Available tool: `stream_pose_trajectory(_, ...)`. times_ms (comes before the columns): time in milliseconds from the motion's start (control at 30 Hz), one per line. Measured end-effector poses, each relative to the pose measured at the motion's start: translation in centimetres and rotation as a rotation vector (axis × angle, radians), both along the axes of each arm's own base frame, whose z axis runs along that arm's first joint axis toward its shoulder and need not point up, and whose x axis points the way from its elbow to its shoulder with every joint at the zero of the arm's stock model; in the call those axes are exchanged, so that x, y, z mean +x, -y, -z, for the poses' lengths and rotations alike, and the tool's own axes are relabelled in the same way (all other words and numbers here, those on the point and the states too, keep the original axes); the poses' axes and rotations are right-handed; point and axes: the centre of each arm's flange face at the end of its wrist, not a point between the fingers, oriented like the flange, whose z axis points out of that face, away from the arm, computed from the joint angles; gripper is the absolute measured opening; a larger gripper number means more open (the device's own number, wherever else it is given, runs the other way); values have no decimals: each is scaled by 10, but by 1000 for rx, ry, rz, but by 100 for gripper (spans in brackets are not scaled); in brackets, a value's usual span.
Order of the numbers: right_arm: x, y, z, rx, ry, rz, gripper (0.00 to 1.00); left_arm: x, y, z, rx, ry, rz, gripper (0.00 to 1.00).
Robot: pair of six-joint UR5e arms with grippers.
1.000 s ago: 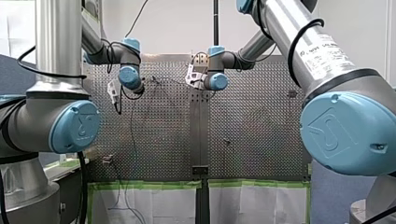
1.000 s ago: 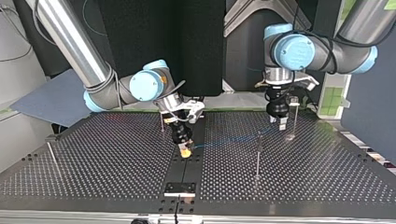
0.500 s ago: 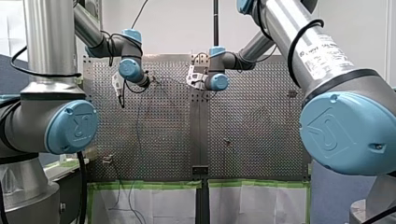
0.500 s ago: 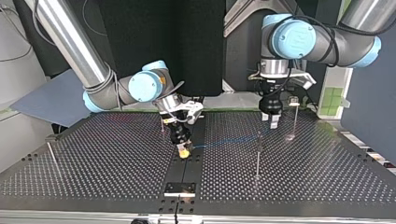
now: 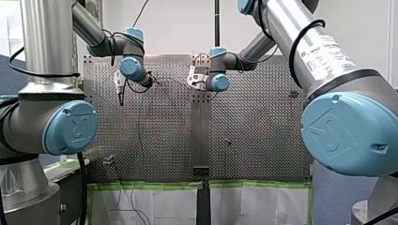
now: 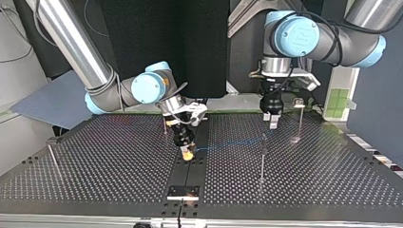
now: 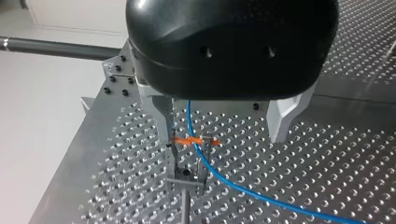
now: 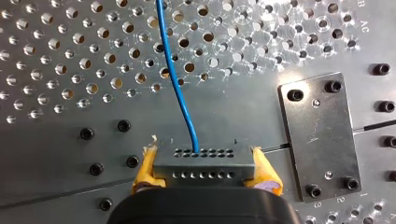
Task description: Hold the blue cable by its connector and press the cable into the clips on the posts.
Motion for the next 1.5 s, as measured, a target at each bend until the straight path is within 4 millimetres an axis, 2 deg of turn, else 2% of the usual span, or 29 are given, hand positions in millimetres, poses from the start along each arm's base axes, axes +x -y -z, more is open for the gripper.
stream_pose_trajectory(367,1,-1,1,0,-1,-2,0,0,7,-1,8,5,58,100)
stream_pose_trajectory(1300,3,-3,2,1,-4,-5,0,-4,7,-7,11,18,41,100)
stream_pose_trajectory(1500,4,-4,3,3,-5,-6,0,-11,17,-23,5,47,57,100)
